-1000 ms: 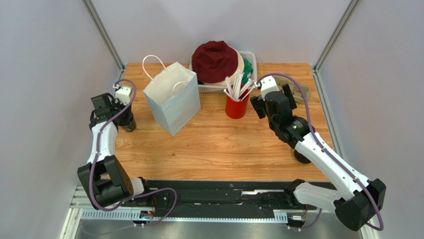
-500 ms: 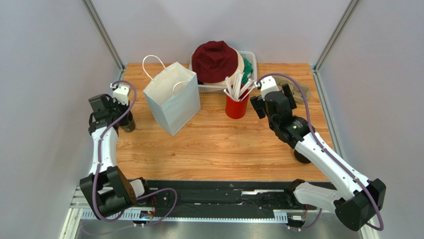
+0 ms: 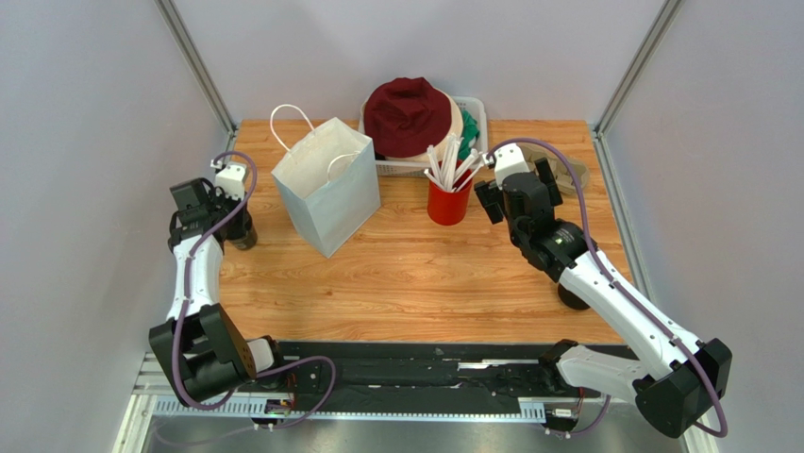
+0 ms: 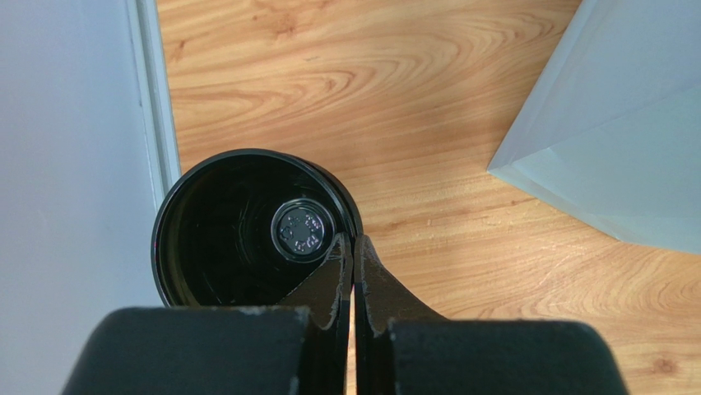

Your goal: Pack the takeout coffee

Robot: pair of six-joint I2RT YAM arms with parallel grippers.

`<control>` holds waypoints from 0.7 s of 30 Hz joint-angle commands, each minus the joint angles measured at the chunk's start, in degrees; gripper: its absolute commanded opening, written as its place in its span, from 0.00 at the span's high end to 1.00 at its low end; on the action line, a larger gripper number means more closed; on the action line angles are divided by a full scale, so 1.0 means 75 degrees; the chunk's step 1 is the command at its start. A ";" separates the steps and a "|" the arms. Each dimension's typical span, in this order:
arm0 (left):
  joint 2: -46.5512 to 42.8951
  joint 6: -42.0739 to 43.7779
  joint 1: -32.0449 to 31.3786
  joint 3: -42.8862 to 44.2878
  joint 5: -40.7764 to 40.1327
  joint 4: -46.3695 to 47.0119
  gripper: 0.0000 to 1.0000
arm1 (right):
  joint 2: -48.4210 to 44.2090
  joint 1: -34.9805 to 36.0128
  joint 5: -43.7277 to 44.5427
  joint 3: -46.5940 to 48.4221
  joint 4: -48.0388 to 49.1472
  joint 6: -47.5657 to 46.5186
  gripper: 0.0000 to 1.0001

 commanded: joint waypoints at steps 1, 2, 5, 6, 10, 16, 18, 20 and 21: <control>-0.0017 -0.0239 0.0109 0.0526 -0.0151 -0.0013 1.00 | 0.0002 0.0049 0.0185 -0.0057 0.0377 -0.0077 0.02; 0.0030 -0.0286 0.0097 0.0619 -0.0303 -0.0118 1.00 | 0.0025 0.0049 0.0185 -0.0057 0.0377 -0.0077 0.02; 0.0147 -0.0263 0.0109 0.0947 -0.0235 -0.0375 1.00 | 0.0060 0.0049 0.0174 -0.0057 0.0377 -0.0077 0.02; 0.0171 -0.0263 0.0109 0.1076 -0.0188 -0.0434 1.00 | 0.0049 0.0084 0.0185 -0.0057 0.0377 -0.0077 0.02; 0.0217 -0.0287 0.0109 0.1311 -0.0024 -0.0622 1.00 | 0.0072 0.0107 0.0197 -0.0057 0.0377 -0.0088 0.02; 0.0101 -0.0333 0.0109 0.1113 -0.0258 -0.0482 1.00 | 0.0025 0.0166 0.0209 -0.0068 0.0412 -0.0112 0.02; -0.0016 -0.0345 0.0120 0.1054 -0.0281 -0.0435 1.00 | 0.0025 0.0166 0.0221 -0.0080 0.0412 -0.0112 0.02; -0.0156 -0.0357 0.0120 0.1089 -0.0282 -0.0447 1.00 | 0.0037 0.0154 0.0209 -0.0080 0.0423 -0.0112 0.02; -0.0215 -0.0345 0.0109 0.1135 -0.0258 -0.0458 1.00 | 0.0025 0.0189 0.0209 -0.0068 0.0424 -0.0112 0.02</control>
